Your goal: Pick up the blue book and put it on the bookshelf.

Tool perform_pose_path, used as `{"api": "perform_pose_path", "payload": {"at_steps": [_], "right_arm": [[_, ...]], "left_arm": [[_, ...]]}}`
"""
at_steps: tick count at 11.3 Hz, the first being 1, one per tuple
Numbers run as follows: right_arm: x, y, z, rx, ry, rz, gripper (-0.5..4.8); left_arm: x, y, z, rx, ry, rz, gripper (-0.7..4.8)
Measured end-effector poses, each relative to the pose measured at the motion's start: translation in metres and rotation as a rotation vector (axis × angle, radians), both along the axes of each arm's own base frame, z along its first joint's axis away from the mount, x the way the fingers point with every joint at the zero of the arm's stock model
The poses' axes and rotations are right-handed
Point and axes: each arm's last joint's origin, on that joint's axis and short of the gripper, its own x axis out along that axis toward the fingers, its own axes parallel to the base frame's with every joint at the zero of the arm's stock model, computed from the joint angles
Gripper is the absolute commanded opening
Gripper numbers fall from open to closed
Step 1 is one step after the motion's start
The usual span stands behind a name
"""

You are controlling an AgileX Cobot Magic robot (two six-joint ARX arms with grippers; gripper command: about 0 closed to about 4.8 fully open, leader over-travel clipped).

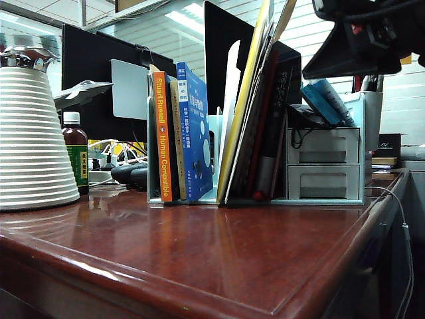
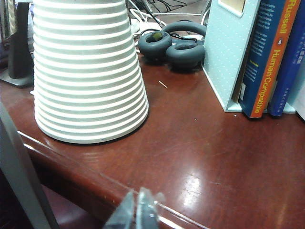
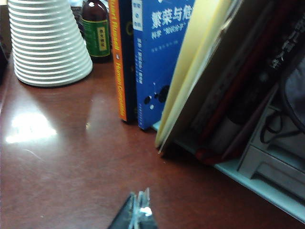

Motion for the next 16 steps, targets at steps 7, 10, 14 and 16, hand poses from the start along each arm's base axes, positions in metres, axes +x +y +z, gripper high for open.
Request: {"api": "perform_pose_path", "payload": {"at_steps": [7,10,14,16], "right_arm": [[-0.011,-0.042,0.024,0.092,-0.149,-0.132,0.00],[-0.032,-0.083,-0.012,0.137,-0.299,-0.513,0.00],[-0.060,-0.108,-0.068,0.047,-0.184,-0.682,0.00],[-0.060,-0.108,-0.068,0.047,-0.184,-0.682,0.00]], "left_arm": [[0.000,0.000,0.000,0.000,0.003,-0.001,0.26],[0.000,-0.001,-0.001,-0.001,0.007,-0.019,0.25],[0.000,-0.001,-0.001,0.000,0.007,-0.020,0.26],[0.000,-0.001,-0.001,-0.001,0.007,-0.020,0.26]]}}
